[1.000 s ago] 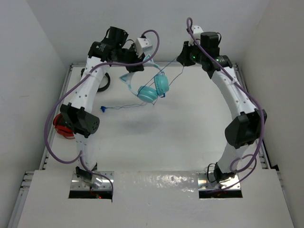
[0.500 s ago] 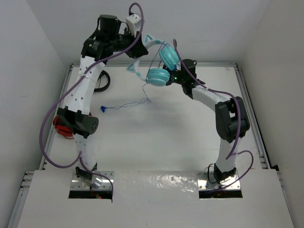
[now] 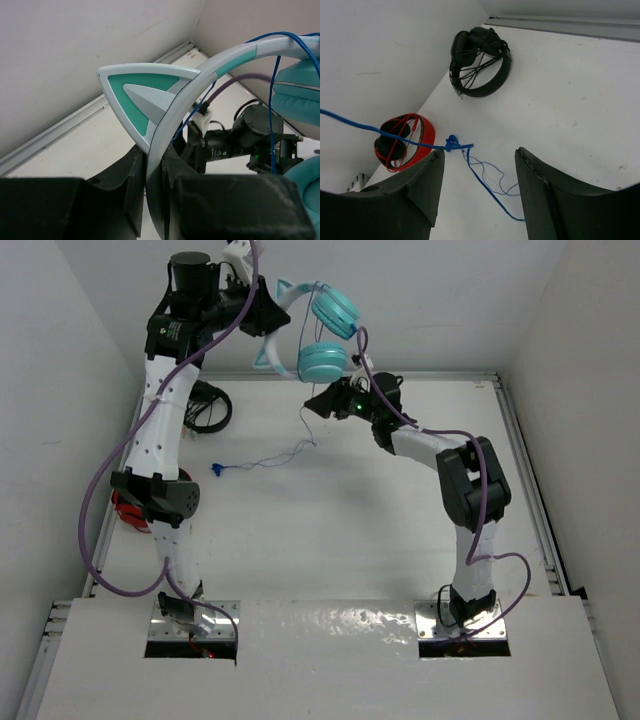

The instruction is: Wrap the headphones

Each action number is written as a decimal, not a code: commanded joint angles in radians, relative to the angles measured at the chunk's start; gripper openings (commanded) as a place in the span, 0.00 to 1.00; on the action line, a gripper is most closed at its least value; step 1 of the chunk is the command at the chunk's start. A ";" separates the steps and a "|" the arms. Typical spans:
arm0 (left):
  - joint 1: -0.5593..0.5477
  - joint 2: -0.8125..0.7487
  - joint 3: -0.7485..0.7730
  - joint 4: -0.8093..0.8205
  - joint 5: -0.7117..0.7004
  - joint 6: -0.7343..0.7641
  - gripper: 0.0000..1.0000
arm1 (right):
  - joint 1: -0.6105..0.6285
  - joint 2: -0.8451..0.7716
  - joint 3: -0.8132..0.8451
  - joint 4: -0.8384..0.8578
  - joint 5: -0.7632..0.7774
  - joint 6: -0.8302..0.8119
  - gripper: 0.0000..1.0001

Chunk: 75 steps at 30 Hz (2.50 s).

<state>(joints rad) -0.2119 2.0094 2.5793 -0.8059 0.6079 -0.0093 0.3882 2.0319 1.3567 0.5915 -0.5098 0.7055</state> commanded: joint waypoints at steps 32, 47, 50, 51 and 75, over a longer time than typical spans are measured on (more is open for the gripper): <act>0.190 0.068 -0.163 0.333 -0.598 -0.053 0.00 | 0.345 -0.087 0.059 -0.501 -0.279 -0.443 0.00; 0.059 -0.105 -0.628 0.466 -0.667 0.664 0.00 | 0.103 -0.285 0.383 -0.970 0.162 -0.626 0.00; -0.006 -0.162 -0.725 0.384 -0.572 0.828 0.00 | 0.075 -0.294 0.432 -0.990 0.362 -0.691 0.00; -0.018 -0.170 -0.731 0.340 -0.530 0.853 0.00 | 0.068 -0.291 0.443 -0.992 0.419 -0.698 0.00; -0.159 -0.196 -0.317 -0.090 -0.119 0.402 0.00 | -0.123 -0.168 0.270 -0.548 0.029 -0.424 0.23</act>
<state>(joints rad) -0.3786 1.8709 2.1845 -0.9161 0.3752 0.5514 0.2661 1.8675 1.6722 -0.1844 -0.2611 0.1886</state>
